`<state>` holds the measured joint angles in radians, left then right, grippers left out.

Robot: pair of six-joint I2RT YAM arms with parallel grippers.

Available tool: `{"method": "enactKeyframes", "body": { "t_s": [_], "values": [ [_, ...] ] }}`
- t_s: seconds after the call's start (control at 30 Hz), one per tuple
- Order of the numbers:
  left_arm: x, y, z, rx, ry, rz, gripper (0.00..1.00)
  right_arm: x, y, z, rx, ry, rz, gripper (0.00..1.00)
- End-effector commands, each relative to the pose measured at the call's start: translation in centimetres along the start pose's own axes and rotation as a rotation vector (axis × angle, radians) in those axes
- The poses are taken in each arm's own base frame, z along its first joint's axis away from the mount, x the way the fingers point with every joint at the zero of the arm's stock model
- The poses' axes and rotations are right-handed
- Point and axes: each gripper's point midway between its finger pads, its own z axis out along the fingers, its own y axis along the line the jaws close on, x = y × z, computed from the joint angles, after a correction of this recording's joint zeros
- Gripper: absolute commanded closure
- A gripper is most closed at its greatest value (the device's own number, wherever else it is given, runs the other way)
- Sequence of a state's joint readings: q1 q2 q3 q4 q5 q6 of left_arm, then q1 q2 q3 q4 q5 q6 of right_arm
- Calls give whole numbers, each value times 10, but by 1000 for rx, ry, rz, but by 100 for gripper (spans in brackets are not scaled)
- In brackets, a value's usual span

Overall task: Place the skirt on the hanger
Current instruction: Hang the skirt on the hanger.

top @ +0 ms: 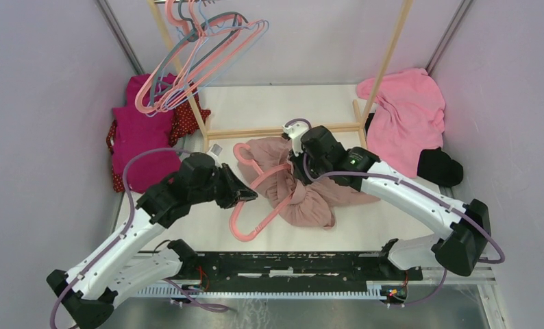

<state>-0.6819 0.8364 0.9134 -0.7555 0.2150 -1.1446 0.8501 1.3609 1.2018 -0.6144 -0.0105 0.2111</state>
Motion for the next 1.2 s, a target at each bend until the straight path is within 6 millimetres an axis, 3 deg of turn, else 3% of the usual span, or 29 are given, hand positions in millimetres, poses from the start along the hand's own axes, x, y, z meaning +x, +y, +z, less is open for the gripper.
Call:
{"method": "enactKeyframes", "body": {
  "t_s": [0.0, 0.17, 0.37, 0.57, 0.73, 0.93, 1.17],
  "values": [
    [-17, -44, -19, 212, -150, -2, 97, -11, 8, -28, -33, -74, -9, 99],
    [-9, -55, -32, 326, -141, 20, 97, -9, 8, -47, -36, -107, 19, 99],
    [7, -60, -43, 428, -80, 40, 97, -21, 10, -73, -39, -154, 26, 99],
    [25, -57, -52, 460, -2, 67, 97, -36, 15, -73, -54, -145, 16, 99],
    [42, -40, -50, 425, 78, 100, 97, -37, 15, -70, -53, -115, -24, 99],
    [64, 2, -15, 360, 178, 114, 97, -12, 17, -66, -46, -30, -67, 99],
    [73, 30, 12, 295, 235, 195, 97, 49, 17, -58, 9, 72, -24, 99]
  ]
}}
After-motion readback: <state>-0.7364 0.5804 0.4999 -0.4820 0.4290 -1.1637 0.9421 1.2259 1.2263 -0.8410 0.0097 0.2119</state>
